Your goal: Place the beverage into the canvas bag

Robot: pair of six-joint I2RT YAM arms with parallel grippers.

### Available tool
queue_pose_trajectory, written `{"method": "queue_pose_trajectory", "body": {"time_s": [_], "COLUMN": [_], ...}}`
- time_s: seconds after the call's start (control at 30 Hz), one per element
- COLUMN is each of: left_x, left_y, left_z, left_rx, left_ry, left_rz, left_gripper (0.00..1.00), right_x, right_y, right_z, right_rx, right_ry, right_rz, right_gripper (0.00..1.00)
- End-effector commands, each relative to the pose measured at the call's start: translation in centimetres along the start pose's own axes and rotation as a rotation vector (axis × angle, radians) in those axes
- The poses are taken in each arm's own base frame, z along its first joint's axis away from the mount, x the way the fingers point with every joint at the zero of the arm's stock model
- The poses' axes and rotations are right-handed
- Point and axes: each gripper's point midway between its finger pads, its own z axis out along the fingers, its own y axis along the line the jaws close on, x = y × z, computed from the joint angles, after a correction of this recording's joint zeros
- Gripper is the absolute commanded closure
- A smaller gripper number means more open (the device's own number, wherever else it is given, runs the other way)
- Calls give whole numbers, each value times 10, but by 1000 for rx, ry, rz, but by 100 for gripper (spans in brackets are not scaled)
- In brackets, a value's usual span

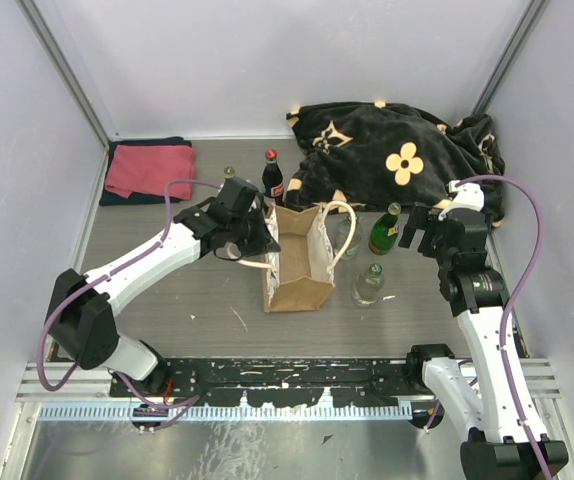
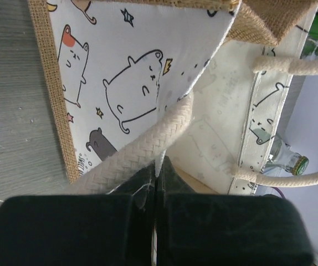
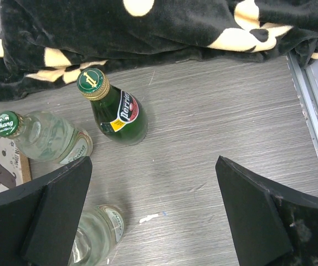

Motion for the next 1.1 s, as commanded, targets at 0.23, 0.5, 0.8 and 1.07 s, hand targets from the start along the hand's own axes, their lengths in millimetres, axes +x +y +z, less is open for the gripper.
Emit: {"method": "queue_pose_trajectory", "body": {"time_s": [0.23,0.5,0.8,1.07], "left_x": [12,14,-5,-43], "left_y": [-14,-20,-42,-66], "left_z": [29,34,-5,-71], "left_rx": [105,133,174,204], "left_ry": [61,89,21,-185], "left_rz": [-7,35,164,286], "left_gripper": [100,92,17,14], "right_x": [-8,-2,2,-5], "right_y": [-4,-6,-5,-3], "right_z": [5,7,6,4], "right_rx": [19,24,18,7], "right_ry": [-57,-48,-48,-60], "right_rz": [-7,-8,-7,-4], "right_gripper": [0,0,0,0]}}
